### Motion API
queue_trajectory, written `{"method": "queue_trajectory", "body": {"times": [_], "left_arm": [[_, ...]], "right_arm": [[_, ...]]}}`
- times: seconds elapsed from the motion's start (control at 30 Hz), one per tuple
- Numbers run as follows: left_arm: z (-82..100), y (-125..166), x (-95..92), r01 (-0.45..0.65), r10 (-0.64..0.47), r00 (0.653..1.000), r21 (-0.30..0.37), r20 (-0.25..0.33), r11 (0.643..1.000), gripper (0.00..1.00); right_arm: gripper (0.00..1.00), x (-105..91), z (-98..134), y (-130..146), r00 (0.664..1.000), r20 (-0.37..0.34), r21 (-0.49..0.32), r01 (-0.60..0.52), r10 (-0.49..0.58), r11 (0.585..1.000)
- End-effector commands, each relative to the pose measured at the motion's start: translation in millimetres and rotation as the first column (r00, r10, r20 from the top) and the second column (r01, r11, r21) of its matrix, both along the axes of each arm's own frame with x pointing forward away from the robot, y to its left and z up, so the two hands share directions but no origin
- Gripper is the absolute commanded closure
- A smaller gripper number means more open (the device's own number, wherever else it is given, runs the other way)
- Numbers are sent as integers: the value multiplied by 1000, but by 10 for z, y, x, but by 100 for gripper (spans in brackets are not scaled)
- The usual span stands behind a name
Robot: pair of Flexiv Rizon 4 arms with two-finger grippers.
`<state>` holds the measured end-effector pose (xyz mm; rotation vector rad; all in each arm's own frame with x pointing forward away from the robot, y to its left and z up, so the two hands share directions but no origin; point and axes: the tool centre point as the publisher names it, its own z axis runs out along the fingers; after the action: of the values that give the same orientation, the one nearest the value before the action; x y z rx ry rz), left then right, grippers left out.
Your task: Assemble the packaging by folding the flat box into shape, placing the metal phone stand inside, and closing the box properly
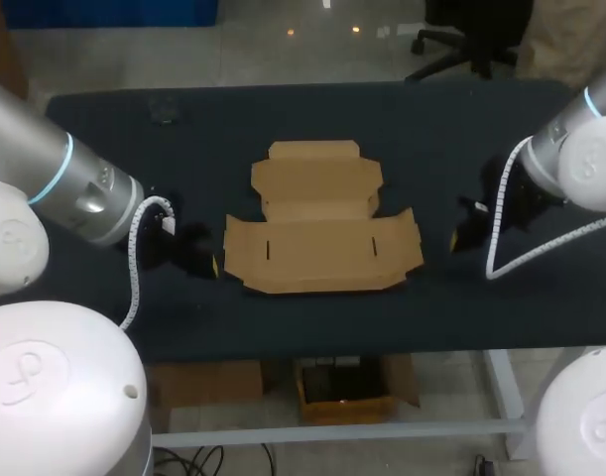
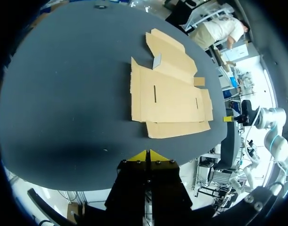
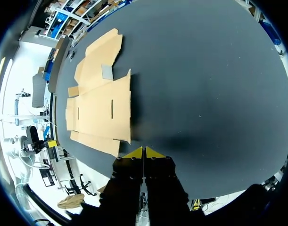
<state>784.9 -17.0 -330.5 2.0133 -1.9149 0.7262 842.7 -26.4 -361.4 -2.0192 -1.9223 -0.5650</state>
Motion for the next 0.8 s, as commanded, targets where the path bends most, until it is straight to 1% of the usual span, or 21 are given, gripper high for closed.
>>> {"method": "queue_trajectory", "body": {"times": [0.03, 0.2, 0.77, 0.8], "left_arm": [[-105, 54, 85, -1, 1, 1000, -21, -13, 1000, 100], [-113, 92, 100, -13, 12, 1000, -29, -22, 999, 100], [-113, 92, 100, -13, 12, 1000, -29, -22, 999, 100], [-106, 51, 115, -12, 12, 1000, -22, -22, 1000, 100]], "right_arm": [[100, -37, -95, 9, 999, 12, 3, 37, -37, 999], [100, -116, -88, -9, 997, 30, 31, 64, -65, 997], [100, -116, -88, -9, 997, 30, 31, 64, -65, 997], [100, -93, -90, 13, 998, 23, 38, 55, -56, 998]]}}
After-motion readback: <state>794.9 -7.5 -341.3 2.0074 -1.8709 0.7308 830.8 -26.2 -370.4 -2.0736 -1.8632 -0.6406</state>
